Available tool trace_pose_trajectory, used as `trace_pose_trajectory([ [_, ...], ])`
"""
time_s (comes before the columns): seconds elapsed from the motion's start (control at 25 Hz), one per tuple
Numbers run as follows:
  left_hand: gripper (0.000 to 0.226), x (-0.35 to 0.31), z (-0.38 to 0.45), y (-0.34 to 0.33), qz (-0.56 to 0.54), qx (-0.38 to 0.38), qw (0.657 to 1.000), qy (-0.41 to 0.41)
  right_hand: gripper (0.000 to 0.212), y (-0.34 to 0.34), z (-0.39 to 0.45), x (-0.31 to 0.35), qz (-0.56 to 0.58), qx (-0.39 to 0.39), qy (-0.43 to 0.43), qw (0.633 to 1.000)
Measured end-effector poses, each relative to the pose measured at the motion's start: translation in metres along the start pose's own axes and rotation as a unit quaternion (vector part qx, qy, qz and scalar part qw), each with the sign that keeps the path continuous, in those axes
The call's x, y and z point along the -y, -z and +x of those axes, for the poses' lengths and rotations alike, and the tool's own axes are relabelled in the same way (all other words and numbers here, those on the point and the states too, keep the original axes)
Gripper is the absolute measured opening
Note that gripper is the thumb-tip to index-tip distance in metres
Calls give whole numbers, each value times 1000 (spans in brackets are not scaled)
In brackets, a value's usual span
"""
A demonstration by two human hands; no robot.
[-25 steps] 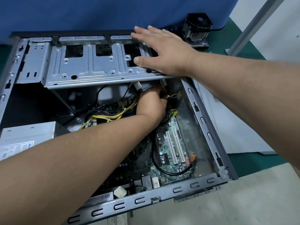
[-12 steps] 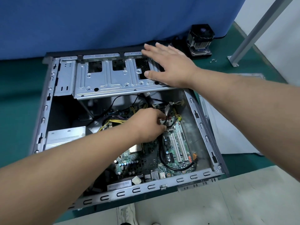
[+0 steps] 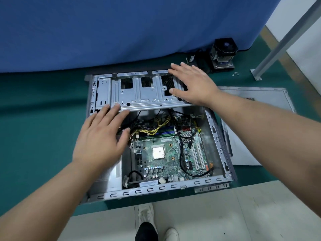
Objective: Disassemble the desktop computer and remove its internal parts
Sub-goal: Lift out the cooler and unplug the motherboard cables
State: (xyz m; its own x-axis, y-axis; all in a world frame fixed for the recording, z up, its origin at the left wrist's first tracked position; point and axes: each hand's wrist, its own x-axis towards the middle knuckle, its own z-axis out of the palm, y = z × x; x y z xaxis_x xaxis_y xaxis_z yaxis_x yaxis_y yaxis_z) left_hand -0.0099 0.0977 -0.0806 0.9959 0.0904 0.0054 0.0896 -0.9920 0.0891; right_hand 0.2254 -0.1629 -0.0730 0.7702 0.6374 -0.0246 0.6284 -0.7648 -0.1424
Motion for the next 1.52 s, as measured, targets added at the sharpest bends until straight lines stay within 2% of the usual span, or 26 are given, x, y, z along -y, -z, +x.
trace_pose_trajectory([
  [0.12, 56, -1, 4, -6, -7, -26, 1000, -5, 63, 3, -15, 10, 39, -17, -50, 998],
  [0.2, 56, 0, 4, -8, -12, -34, 999, -4, 46, 4, -45, 27, 69, -67, -83, 992],
  [0.28, 57, -1, 3, -8, -15, -37, 999, -6, 29, -1, -83, 52, 75, -105, -80, 988],
  [0.32, 57, -2, 4, -6, -15, -37, 999, -6, 26, -5, -101, 67, 75, -79, -84, 990],
  [0.4, 57, -3, 4, -6, -15, -36, 999, -6, 34, -15, -123, 95, 84, 67, -154, 982],
  [0.48, 58, -3, 3, -6, -17, -35, 999, -7, 49, -21, -124, 105, 83, 220, -284, 929],
  [0.56, 58, -3, 3, -4, -18, -35, 999, -5, 53, -22, -117, 103, 103, 300, -355, 879],
  [0.64, 57, -4, 4, -3, -20, -32, 999, -6, 49, -23, -112, 99, 133, 309, -378, 862],
  [0.8, 58, -5, 5, -2, -32, -27, 999, -5, 40, -21, -112, 108, 128, 258, -409, 866],
  [0.88, 58, -4, 5, -2, -36, -23, 999, -7, 32, -14, -111, 115, 119, 230, -406, 876],
  [1.0, 59, -4, 6, -1, -33, -14, 999, -9, 14, 4, -118, 124, 100, 141, -360, 917],
  [1.12, 58, -4, 5, 2, -32, -4, 999, -13, 23, 30, -131, 128, 162, 80, -306, 935],
  [1.32, 60, -3, 1, 13, -131, 13, 990, -48, 20, 99, -136, 108, 312, 112, -210, 920],
  [1.44, 70, -28, 7, 30, -207, 68, 970, -108, 19, 133, -122, 99, 432, 125, -179, 875],
  [1.52, 65, -55, 11, 43, -285, 87, 948, -116, 19, 144, -110, 100, 505, 123, -153, 840],
])
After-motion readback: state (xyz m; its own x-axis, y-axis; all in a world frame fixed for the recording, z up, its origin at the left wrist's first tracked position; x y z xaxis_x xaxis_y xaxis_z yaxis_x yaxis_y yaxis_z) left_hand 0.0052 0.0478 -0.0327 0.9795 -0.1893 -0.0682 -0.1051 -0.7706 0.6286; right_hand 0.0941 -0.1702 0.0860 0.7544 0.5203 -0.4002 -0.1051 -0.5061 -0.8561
